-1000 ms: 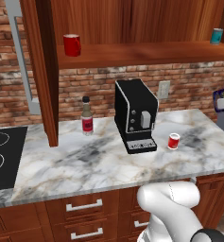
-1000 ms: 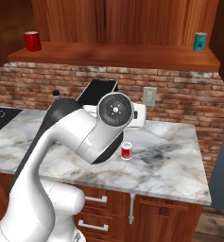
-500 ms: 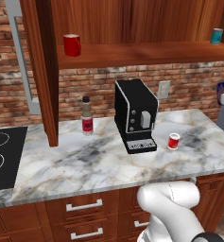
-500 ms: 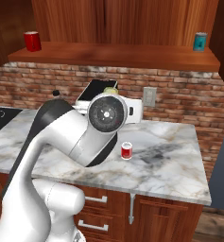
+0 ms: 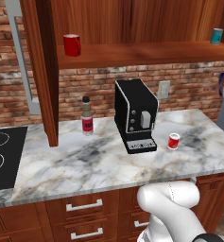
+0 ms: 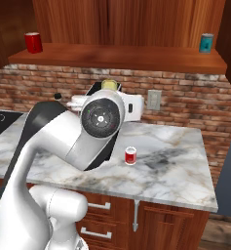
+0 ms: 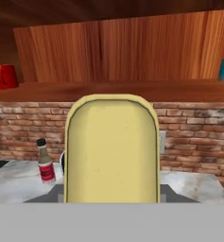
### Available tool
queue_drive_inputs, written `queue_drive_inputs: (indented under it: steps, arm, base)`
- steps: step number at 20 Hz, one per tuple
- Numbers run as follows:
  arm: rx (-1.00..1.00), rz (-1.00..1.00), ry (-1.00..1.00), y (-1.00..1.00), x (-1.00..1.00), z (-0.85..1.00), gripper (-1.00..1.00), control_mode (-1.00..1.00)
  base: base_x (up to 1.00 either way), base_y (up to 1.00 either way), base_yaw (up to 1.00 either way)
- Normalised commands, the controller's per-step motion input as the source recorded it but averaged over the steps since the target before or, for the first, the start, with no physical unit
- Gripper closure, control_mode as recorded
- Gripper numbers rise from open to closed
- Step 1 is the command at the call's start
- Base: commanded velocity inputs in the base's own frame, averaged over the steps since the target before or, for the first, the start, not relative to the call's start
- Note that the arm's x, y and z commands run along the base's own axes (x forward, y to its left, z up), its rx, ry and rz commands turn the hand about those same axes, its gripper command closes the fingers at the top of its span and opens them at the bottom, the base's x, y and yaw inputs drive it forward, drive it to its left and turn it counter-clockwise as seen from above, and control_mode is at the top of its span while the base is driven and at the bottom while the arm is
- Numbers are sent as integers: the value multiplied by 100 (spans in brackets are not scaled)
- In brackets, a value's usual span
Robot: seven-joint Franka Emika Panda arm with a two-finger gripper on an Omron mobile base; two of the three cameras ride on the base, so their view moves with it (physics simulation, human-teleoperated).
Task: Pick the cans from the counter and place them in their designated side in the cabinet.
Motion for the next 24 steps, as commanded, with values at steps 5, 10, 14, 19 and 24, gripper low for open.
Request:
queue_drive_inputs:
  steps: [5,10,14,19,24]
  arm:
    - [0,-1,-5,8,0,25,100,-100]
    - [-1,-3,-3,6,0,18,100,-100]
    - [-2,-5,0,0,0,10,100,-100]
    - [-1,-6,0,0,5,1,100,-100]
    - [0,-4,-1,-1,2,9,100,-100]
  base:
    - [0,0,0]
    - [0,0,0]
    - [0,0,0]
    - [0,0,0]
    - [0,0,0]
